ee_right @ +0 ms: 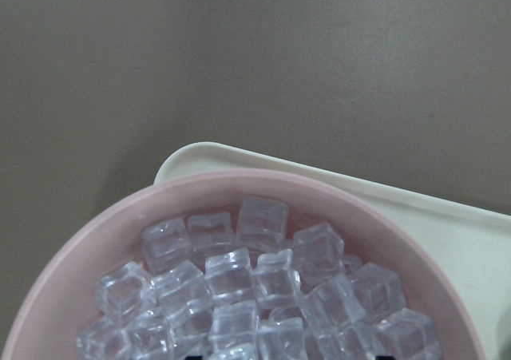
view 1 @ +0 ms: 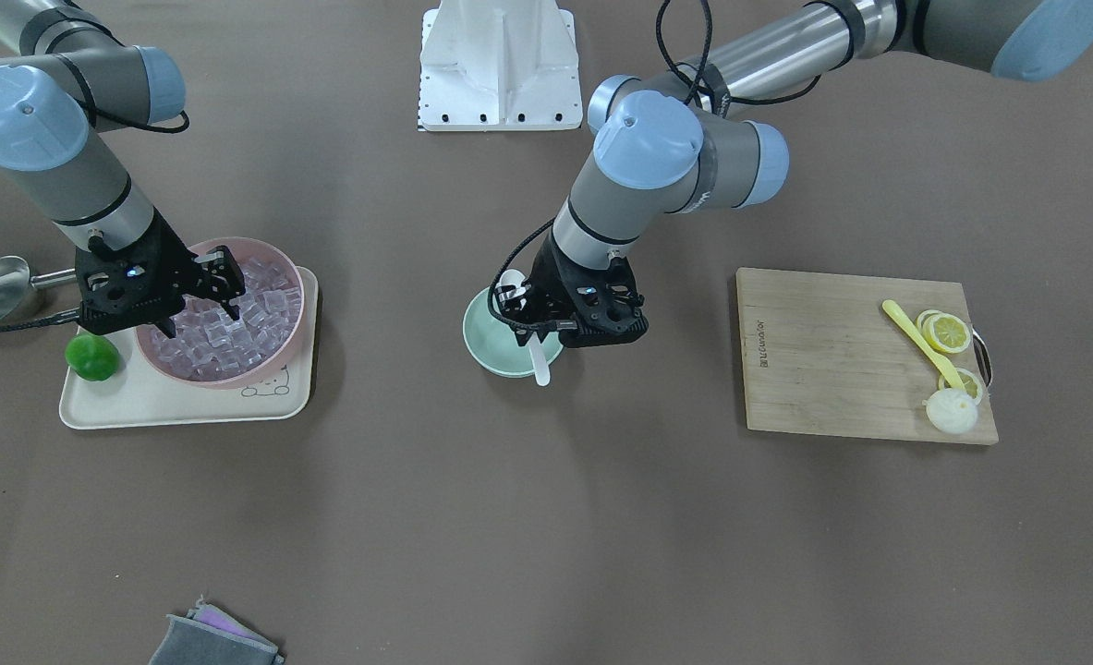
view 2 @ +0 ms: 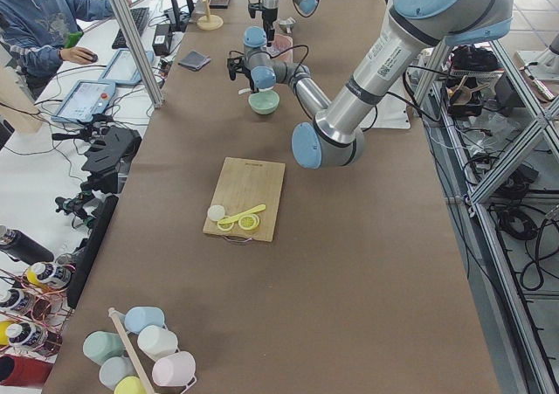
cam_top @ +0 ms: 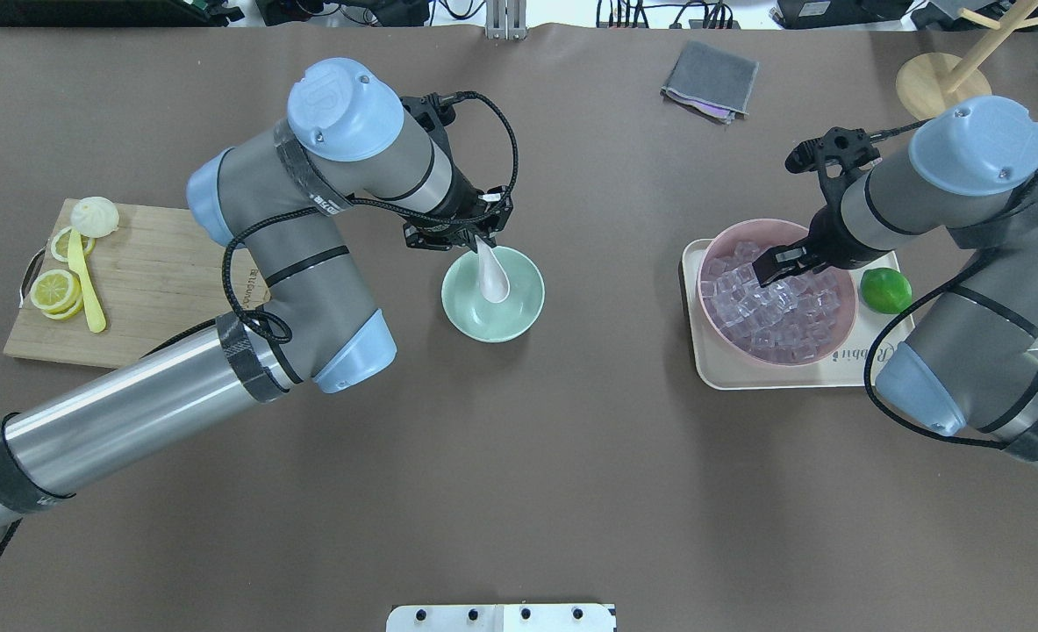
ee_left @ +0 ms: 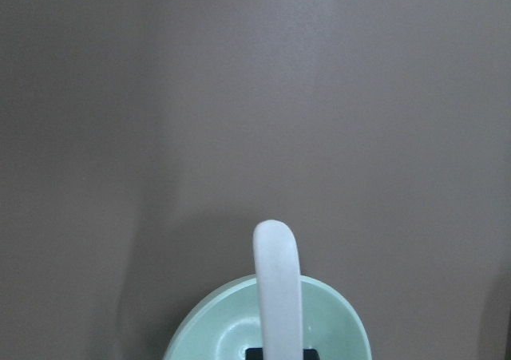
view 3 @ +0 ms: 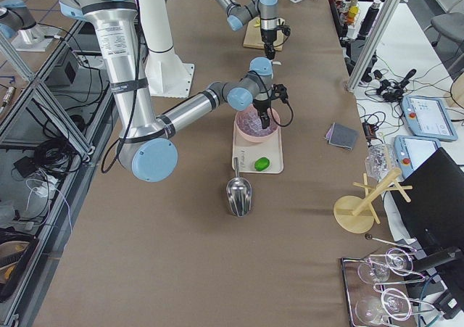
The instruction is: Put spoon and ice into bowl
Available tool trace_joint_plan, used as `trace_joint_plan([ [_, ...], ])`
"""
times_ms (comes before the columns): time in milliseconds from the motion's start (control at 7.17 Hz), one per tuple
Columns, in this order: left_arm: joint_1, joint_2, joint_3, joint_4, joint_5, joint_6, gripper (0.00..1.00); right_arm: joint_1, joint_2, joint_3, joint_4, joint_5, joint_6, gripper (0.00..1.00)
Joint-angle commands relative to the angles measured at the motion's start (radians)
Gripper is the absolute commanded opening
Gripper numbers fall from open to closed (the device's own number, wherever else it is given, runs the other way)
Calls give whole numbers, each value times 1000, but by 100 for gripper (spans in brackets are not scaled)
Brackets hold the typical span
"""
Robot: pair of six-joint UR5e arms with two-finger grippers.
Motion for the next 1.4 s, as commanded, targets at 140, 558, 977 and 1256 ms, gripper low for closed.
trace_joint_plan([
  [140, 10, -14, 58, -69, 35, 9, 12, -30, 5, 2, 0, -1, 8, 75],
  [558, 8, -13, 55, -69, 36, 10, 99, -41, -2, 3, 0, 2, 6, 37],
  [977, 5, -10, 52, -71, 35, 9, 99, -41, -1, 2, 0, 2, 5, 0],
  [1256, -14, -10, 24, -69, 32, 12, 99, 1, 19, 36, -11, 61, 5, 0],
])
